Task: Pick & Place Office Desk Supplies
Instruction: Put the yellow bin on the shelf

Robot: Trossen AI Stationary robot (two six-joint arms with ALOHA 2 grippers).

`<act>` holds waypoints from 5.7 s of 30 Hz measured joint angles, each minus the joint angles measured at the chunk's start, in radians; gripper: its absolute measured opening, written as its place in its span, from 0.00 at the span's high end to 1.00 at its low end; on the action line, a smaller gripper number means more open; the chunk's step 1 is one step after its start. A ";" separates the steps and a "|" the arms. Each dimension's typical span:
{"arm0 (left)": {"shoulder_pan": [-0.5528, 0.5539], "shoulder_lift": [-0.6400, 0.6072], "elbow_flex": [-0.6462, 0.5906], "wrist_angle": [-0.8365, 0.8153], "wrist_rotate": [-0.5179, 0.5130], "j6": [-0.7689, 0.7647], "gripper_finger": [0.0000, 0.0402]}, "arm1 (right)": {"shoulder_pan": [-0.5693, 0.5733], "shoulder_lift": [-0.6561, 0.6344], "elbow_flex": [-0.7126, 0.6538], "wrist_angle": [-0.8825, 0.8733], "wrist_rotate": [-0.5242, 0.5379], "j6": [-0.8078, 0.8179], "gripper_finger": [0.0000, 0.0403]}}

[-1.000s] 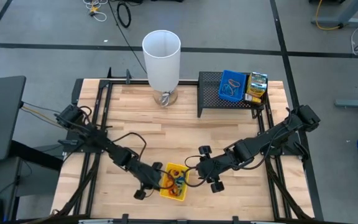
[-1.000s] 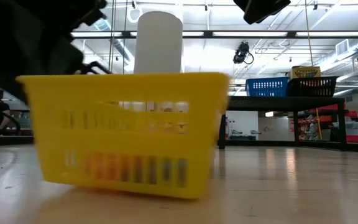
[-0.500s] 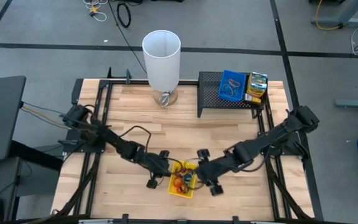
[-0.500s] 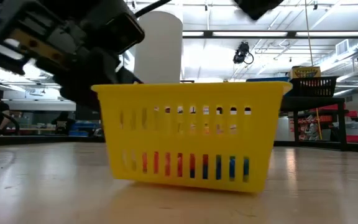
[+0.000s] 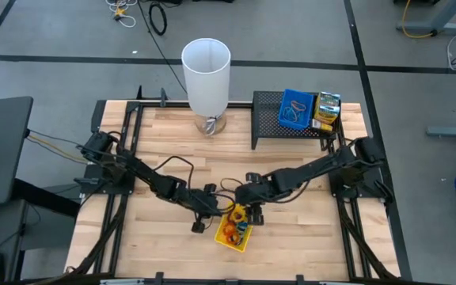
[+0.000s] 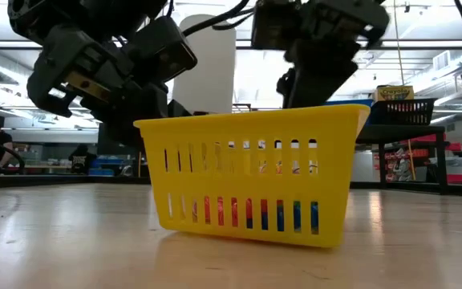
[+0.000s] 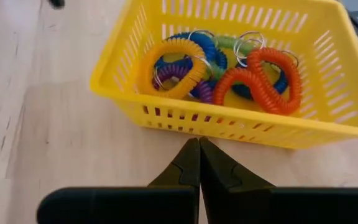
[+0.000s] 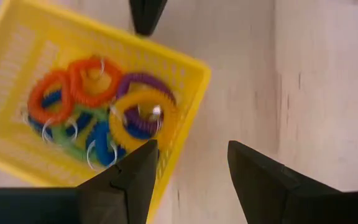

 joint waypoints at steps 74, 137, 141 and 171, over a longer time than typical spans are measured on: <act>-0.114 -0.171 0.001 0.106 -0.488 0.301 0.95 | -0.074 0.020 0.159 -0.317 0.274 -0.182 0.69; -0.172 -0.588 -0.001 -0.365 -0.743 0.235 0.98 | 0.084 0.069 0.157 -0.382 0.373 -0.047 1.00; -0.172 -0.588 -0.001 -0.365 -0.740 0.234 0.98 | 0.079 0.069 0.267 -0.520 0.442 -0.049 1.00; -0.172 -0.588 -0.001 -0.358 -0.691 0.219 0.98 | -0.541 -0.069 0.542 -0.722 0.139 -0.606 1.00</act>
